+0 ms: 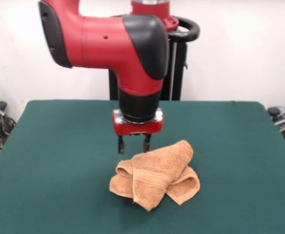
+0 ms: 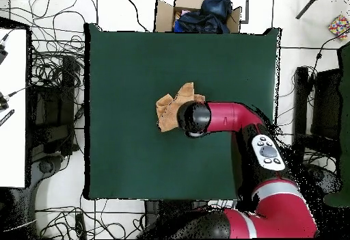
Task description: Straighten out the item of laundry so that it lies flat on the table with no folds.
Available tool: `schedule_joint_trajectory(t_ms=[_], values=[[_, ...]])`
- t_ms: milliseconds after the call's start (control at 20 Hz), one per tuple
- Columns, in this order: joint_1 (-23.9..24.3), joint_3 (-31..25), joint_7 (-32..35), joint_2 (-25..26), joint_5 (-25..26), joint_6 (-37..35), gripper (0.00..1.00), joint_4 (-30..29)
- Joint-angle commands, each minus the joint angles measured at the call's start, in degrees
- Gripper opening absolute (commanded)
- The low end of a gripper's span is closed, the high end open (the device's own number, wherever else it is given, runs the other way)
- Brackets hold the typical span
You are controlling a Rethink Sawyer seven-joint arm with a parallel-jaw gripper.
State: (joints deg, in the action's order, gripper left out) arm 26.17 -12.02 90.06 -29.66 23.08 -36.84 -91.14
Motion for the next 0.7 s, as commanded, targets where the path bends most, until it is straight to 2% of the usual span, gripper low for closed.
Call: schedule_joint_trajectory(t_ms=[50, 700], values=[[2.62, -5.63, -8.58, -0.92, 1.67, -5.26, 1.00, 3.30], [2.59, -6.17, -7.93, -1.94, 1.58, -6.68, 1.00, 3.12]])
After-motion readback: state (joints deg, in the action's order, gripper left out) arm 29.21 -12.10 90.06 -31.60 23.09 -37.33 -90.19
